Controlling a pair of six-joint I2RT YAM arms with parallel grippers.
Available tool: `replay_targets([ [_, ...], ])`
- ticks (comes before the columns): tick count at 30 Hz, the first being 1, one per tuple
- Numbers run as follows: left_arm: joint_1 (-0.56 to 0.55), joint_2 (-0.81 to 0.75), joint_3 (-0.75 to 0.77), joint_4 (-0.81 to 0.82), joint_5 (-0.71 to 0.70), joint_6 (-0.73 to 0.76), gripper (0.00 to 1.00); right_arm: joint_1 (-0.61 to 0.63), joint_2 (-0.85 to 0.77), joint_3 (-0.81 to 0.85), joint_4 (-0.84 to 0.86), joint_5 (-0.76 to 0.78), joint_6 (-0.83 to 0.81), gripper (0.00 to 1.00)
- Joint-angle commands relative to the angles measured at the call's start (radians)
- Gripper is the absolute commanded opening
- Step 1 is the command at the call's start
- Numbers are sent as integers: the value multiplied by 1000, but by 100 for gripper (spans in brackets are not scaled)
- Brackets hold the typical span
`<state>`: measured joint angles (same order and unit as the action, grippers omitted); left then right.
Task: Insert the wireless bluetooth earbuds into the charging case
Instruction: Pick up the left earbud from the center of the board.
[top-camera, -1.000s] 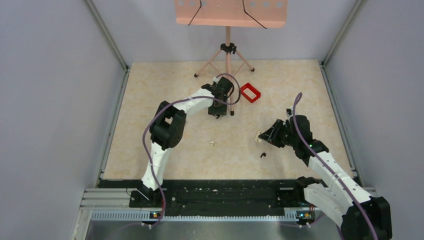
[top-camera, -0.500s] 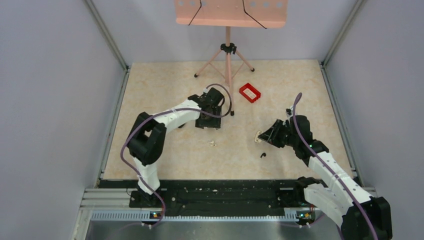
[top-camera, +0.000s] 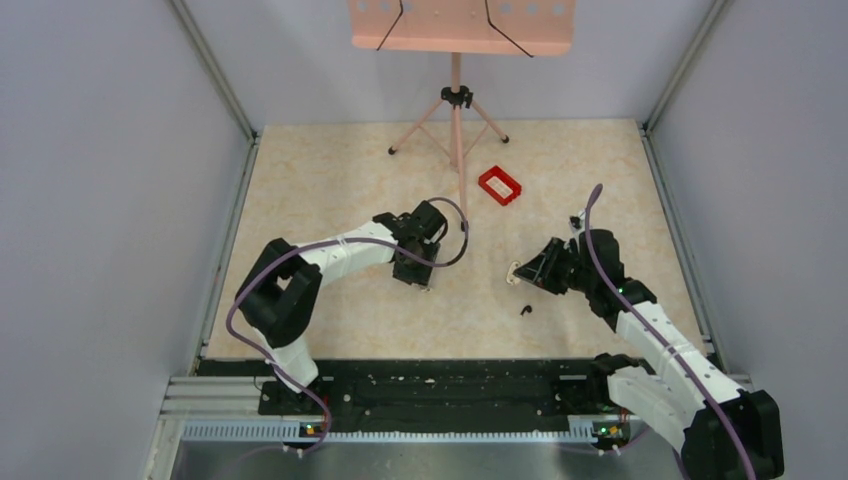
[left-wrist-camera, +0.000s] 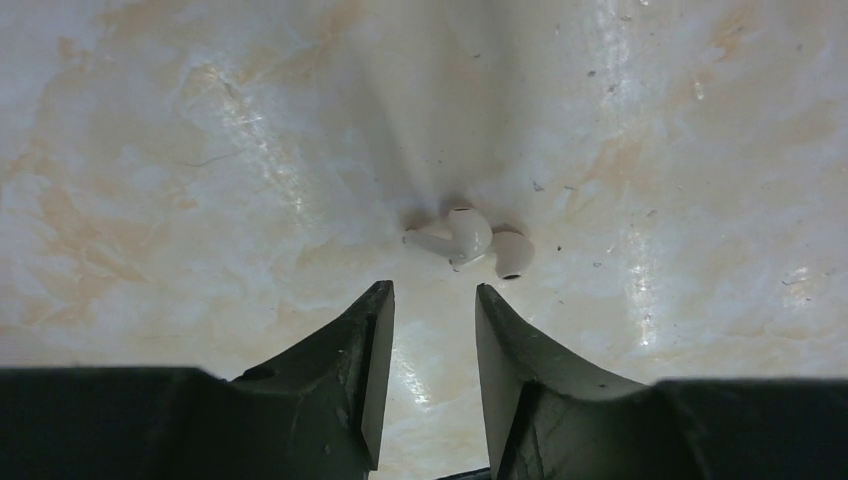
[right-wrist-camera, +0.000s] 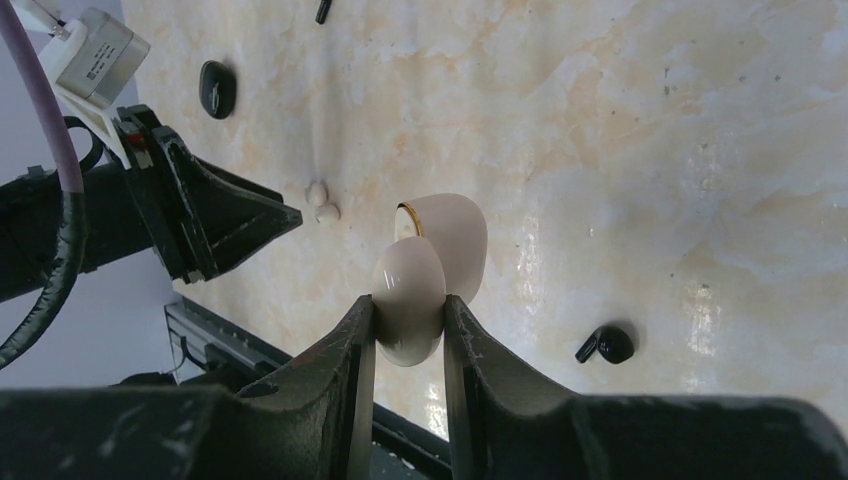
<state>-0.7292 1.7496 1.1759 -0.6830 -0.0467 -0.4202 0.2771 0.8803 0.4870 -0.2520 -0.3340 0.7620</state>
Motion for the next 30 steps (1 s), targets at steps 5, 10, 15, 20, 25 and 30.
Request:
replay_targets([
  [5,1,21,18,36,-76,40,36,-5,12,34,49,-22,5,0],
  [10,-2,37,16,50,-26,39,34,-4,8,32,49,-28,4,0],
  [15,-14,49,27,62,-39,44,34,-5,11,25,57,-30,4,0],
  [20,-15,86,78,52,-33,46,32,-5,17,37,52,-37,-2,0],
  [25,-16,105,89,53,-55,44,32,-4,8,34,43,-32,-5,0],
  [30,-16,108,95,62,-76,29,32,-5,10,30,47,-39,-4,0],
])
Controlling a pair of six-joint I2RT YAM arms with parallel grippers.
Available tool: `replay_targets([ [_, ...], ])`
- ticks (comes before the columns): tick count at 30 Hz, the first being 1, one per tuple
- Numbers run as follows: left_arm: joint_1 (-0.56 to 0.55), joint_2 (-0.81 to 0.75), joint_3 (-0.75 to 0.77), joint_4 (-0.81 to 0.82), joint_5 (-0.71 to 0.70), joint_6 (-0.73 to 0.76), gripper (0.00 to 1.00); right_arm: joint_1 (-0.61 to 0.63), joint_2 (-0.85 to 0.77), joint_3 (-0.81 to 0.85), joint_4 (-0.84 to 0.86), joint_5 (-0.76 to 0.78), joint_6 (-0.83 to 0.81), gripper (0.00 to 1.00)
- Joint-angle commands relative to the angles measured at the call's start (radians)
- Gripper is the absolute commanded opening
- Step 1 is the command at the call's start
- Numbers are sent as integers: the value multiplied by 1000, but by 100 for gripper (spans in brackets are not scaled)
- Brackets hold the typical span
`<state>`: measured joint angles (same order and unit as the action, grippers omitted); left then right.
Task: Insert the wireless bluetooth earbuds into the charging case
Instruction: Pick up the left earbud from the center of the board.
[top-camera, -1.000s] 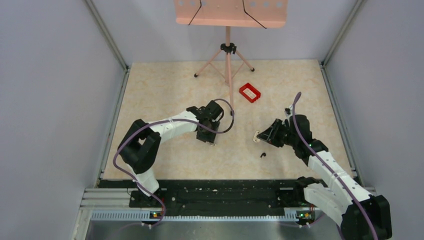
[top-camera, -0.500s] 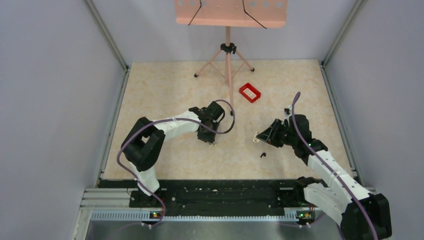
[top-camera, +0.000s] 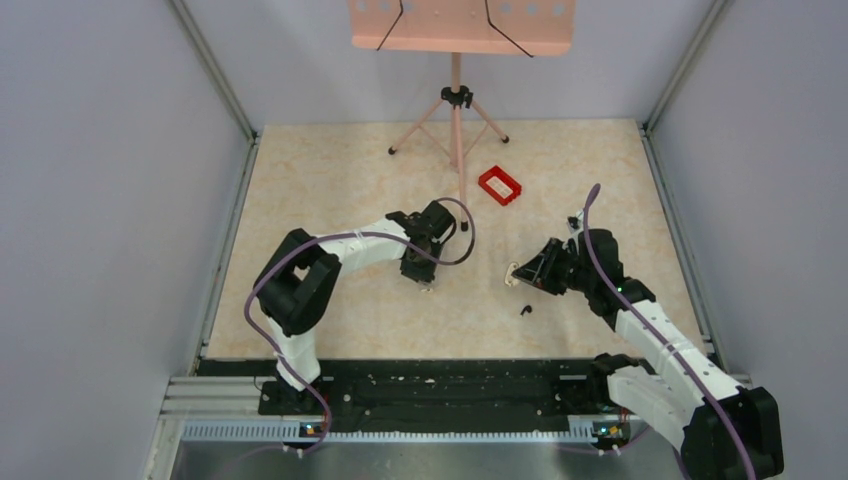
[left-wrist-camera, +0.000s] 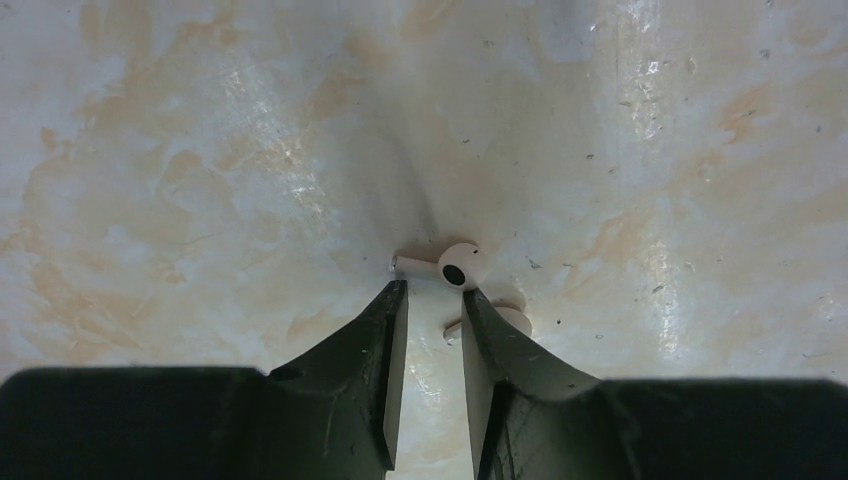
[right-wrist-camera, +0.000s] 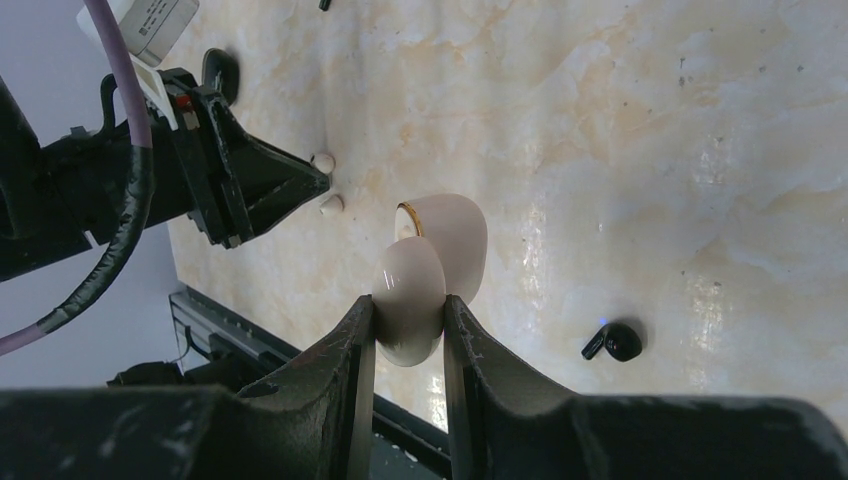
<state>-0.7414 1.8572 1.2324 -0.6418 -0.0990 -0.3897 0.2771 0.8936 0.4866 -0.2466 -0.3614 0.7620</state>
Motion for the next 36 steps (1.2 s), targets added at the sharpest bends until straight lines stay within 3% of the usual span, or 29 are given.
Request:
replay_targets([
  [1,-4,6,43,21,-22,-2,32,-4,-4,31,45,-12,-1,0],
  [8,-4,30,70,14,-24,0,33,-5,-10,26,46,-17,-2,0],
  [15,-6,38,93,2,-32,11,42,-5,-12,23,47,-19,0,0],
  [36,-39,73,141,-15,-76,15,33,-4,-22,24,46,-31,5,0],
])
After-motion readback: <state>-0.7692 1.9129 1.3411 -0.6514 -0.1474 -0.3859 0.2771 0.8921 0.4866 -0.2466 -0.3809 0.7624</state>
